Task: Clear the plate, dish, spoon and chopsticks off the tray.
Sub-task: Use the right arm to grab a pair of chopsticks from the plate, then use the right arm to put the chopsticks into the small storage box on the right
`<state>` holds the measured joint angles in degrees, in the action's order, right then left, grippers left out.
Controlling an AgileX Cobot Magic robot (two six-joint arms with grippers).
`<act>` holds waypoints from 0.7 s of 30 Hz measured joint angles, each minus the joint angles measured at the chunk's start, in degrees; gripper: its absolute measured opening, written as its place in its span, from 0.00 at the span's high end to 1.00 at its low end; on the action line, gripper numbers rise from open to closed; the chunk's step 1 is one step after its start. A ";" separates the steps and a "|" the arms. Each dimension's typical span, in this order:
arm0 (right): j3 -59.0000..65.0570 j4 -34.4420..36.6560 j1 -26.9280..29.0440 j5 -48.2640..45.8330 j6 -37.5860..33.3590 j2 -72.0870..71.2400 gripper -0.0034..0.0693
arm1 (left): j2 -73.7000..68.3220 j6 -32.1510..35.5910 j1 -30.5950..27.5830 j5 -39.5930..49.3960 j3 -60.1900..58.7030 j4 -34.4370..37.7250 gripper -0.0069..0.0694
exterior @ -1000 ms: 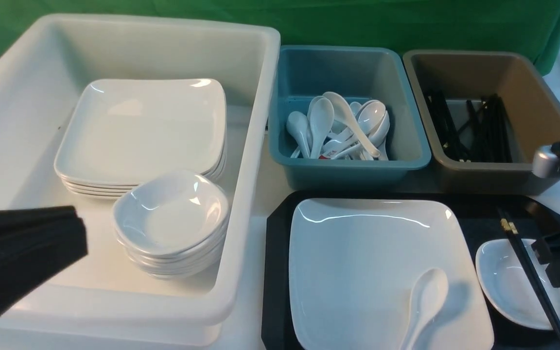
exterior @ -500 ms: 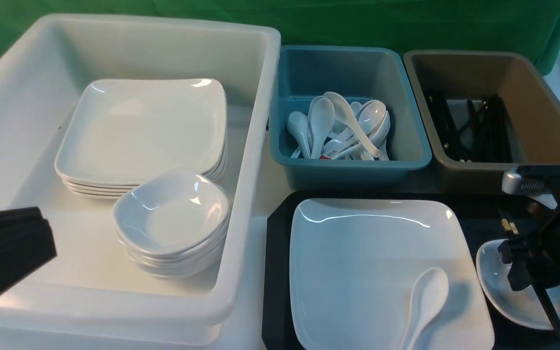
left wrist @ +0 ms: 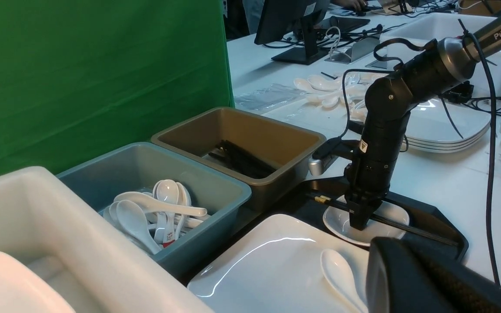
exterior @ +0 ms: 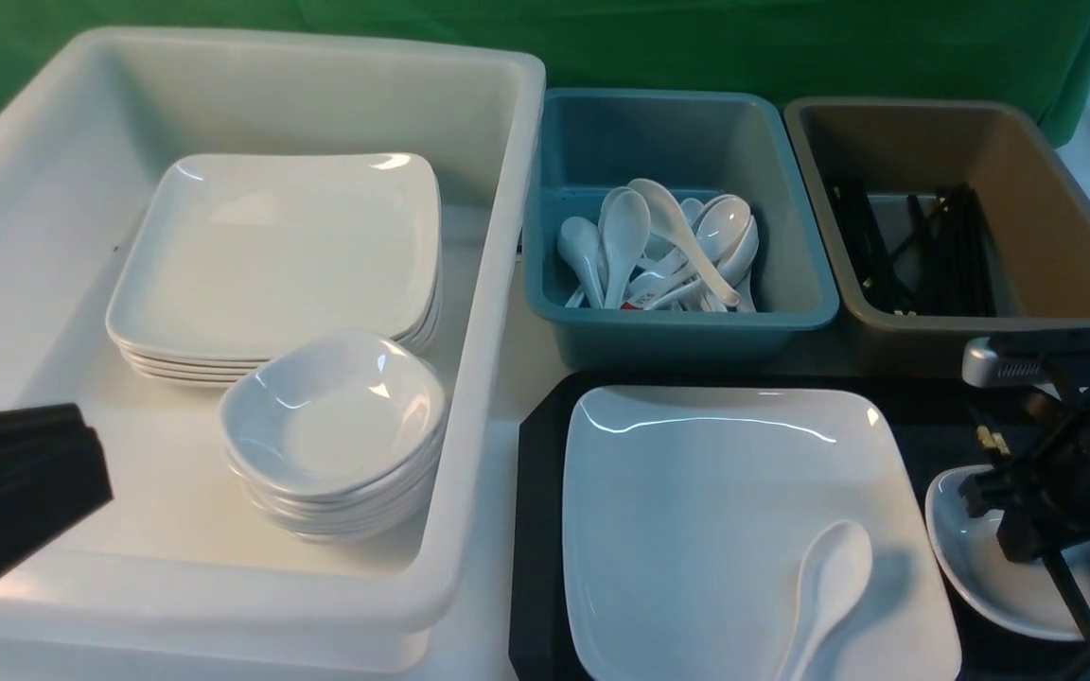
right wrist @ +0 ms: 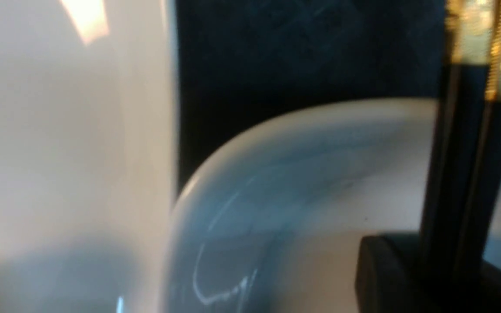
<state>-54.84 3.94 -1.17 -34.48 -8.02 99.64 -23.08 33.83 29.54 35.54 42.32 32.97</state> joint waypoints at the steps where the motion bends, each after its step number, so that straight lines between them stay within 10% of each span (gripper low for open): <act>1: -0.07 0.06 0.00 -0.64 -0.77 -0.12 0.79 | 0.00 0.00 0.00 0.00 0.00 0.00 0.90; 12: -3.87 4.22 -5.83 -6.36 -4.01 -17.78 0.78 | 0.00 -0.14 0.00 -5.40 0.00 0.00 0.90; 21: -34.92 18.26 2.77 -2.65 -5.13 0.44 0.78 | 0.00 -0.19 0.00 -13.29 0.00 -1.84 0.90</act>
<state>-89.76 22.20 1.60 -37.12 -13.14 100.08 -23.08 33.65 29.54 22.25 42.32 31.13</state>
